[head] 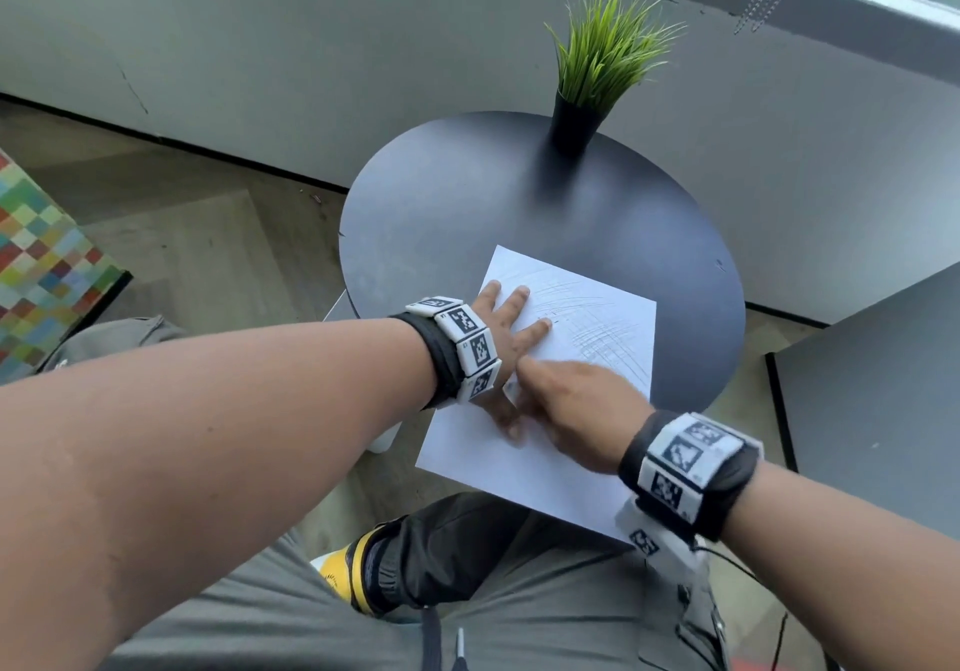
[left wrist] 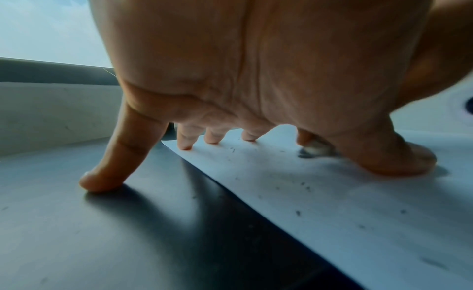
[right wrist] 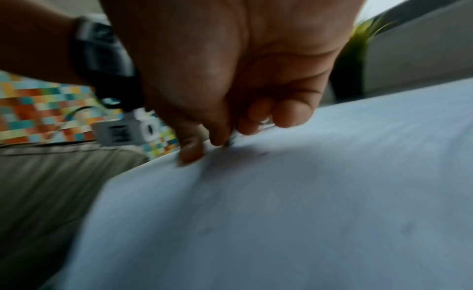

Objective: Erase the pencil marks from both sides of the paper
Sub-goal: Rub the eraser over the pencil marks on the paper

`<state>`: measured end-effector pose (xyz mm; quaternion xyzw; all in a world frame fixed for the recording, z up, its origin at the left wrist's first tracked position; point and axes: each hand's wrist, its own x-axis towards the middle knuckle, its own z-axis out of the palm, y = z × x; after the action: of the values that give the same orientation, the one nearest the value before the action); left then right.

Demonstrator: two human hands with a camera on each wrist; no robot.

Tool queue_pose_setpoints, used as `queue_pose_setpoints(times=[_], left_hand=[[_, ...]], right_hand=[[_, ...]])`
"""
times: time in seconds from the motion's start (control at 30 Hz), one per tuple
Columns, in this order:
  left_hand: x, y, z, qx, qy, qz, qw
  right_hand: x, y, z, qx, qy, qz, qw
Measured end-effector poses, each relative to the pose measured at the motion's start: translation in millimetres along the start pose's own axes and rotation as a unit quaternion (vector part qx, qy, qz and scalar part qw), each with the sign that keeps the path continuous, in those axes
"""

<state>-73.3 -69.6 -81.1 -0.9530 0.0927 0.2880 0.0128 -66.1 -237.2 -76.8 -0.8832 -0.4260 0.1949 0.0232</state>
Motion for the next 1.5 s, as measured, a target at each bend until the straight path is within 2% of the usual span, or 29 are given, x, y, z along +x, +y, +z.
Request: queue_pose_setpoints(times=[0.07,0.2,0.27,0.37,0.4,0.43,0.5,0.53,0.6,0.7,0.77,0.83,0.87,0.9,0.93,1.0,1.03,1.07,1.2,1.23,1.37,1.4,1.43,1.5], left_hand=[[1,1,0,-0.004,0.001,0.0,1.0],[2,3,1,-0.012,-0.001,-0.015,1.0],[4,3,2,-0.015,-0.003,-0.017,1.0],[4,3,0,-0.013,-0.005,-0.014,1.0],[4,3,-1,-0.011,-0.006,-0.012,1.0],[4,4,-1,-0.01,-0.006,-0.01,1.0],[4,4,-1,-0.008,-0.003,-0.012,1.0],[4,4,-1,-0.006,-0.003,-0.013,1.0],[4,3,-1,-0.006,-0.004,-0.015,1.0],[3,2,-4,-0.002,-0.008,-0.011,1.0],[2,1,-5,0.001,-0.009,-0.008,1.0],[3,1,-5,0.003,-0.005,-0.01,1.0],[4,2,-4,0.004,-0.004,-0.011,1.0],[4,2,-3,0.004,-0.004,-0.012,1.0],[3,2,-3,0.005,-0.005,-0.013,1.0],[3,2,-3,0.011,-0.009,-0.012,1.0],[4,2,-4,0.013,-0.01,-0.012,1.0],[5,2,-4,0.014,-0.011,-0.012,1.0],[7,2,-2,-0.002,-0.015,-0.017,1.0],[7,2,-2,-0.003,-0.014,-0.017,1.0],[9,0,-1,0.0,-0.009,-0.011,1.0],[9,0,-2,0.001,-0.009,-0.01,1.0],[9,0,-2,0.001,-0.011,-0.011,1.0],[10,1,-1,0.001,-0.008,-0.015,1.0]], right_hand=[[-2,4,-3,0.013,-0.005,-0.005,1.0],[16,46,-19,0.012,0.054,0.153,0.987],[13,33,-16,0.017,0.048,0.13,0.99],[-1,3,-1,0.035,-0.022,0.009,0.999],[-2,6,-3,0.037,-0.028,0.011,0.999],[2,15,-8,0.033,-0.022,0.042,0.998],[13,40,-18,0.032,0.015,0.143,0.989],[15,47,-21,0.034,0.032,0.172,0.984],[13,37,-18,0.028,0.039,0.145,0.988],[-1,7,-4,0.021,-0.022,0.028,0.999],[2,22,-9,0.005,-0.025,0.057,0.998],[11,49,-21,0.006,0.013,0.15,0.989],[12,56,-23,0.006,0.028,0.173,0.984],[10,55,-23,0.0,0.029,0.169,0.985],[6,44,-21,-0.001,0.019,0.138,0.99],[-7,14,-10,0.009,-0.019,0.031,0.999],[-11,7,-5,0.012,-0.033,-0.004,0.999],[-11,10,-4,0.004,-0.039,-0.008,0.999],[9,52,-26,-0.017,0.015,0.163,0.986],[9,51,-26,-0.02,0.02,0.166,0.986],[-4,0,-1,-0.011,-0.04,0.014,0.999],[-4,0,0,-0.004,-0.045,0.008,0.999],[0,7,-2,-0.002,-0.035,0.024,0.999],[12,32,-11,-0.003,-0.006,0.115,0.993]])
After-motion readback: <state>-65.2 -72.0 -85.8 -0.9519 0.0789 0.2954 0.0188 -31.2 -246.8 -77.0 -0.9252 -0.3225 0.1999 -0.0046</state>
